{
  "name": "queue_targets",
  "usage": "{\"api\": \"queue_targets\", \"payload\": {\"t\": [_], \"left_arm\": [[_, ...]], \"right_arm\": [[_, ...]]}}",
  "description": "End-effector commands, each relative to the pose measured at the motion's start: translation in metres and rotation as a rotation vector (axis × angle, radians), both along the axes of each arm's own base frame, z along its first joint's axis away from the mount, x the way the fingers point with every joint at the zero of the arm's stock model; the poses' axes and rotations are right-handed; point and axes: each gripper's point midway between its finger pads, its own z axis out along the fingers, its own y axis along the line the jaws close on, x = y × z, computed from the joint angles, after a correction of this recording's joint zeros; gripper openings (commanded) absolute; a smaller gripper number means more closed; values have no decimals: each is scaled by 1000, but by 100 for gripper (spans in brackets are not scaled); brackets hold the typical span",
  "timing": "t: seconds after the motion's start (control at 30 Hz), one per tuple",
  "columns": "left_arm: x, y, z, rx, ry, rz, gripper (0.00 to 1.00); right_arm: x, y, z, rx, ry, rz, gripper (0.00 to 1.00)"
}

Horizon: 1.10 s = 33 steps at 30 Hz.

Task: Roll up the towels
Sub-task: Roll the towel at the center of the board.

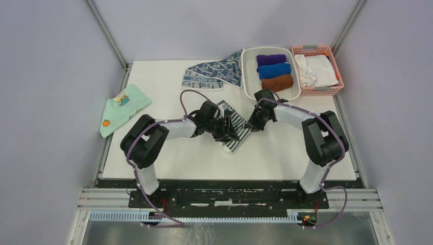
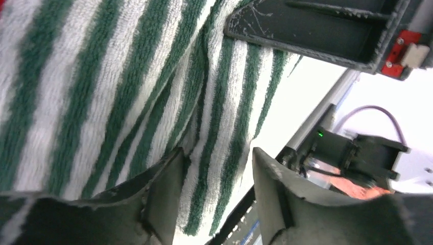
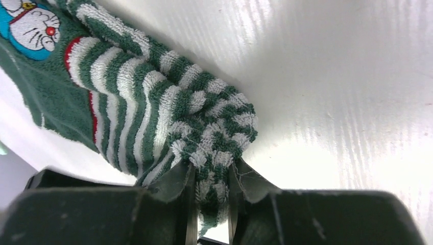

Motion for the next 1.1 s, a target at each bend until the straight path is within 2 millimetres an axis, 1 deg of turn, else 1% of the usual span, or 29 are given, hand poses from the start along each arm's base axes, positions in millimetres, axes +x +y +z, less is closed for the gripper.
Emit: {"api": "queue_targets", "payload": {"t": [0.0, 0.07, 0.2, 0.27, 0.3, 0.33, 0.37, 0.47, 0.53, 0.63, 0.73, 0.97, 1.07], "left_arm": [[3, 25, 8, 288, -250, 44, 67], [4, 22, 24, 360, -388, 55, 71], [-1, 12, 49, 533, -698, 73, 72], [-3, 7, 57, 611, -834, 85, 72], [-2, 9, 61, 666, -903, 102, 72], [-6, 4, 61, 694, -949, 81, 72], [-6, 5, 65, 750, -1014, 88, 72], [-11, -3, 75, 858, -1145, 98, 71], [-14, -8, 79, 899, -1191, 100, 71], [-20, -22, 76, 887, -1207, 61, 71], [-24, -32, 69, 912, -1231, 15, 72], [-20, -35, 40, 1028, -1262, -49, 72], [-18, -34, 23, 1069, -1259, -80, 73]], "right_arm": [[-9, -22, -8, -125, 83, -28, 11], [-8, -21, -7, -125, 90, -37, 11], [-6, -17, -8, -117, 114, -33, 11], [-6, -14, -11, -106, 132, -34, 11], [-6, -12, -12, -98, 136, -33, 11], [-6, -11, -13, -92, 143, -32, 11], [-6, -10, -14, -88, 145, -30, 11], [-7, -9, -16, -84, 154, -26, 11], [-6, -8, -15, -82, 154, -25, 11], [-6, -8, -15, -80, 155, -24, 11], [-6, -6, -15, -70, 163, -19, 11], [-8, -3, -19, -50, 181, -10, 11], [-8, -3, -19, -45, 182, -6, 11]]}}
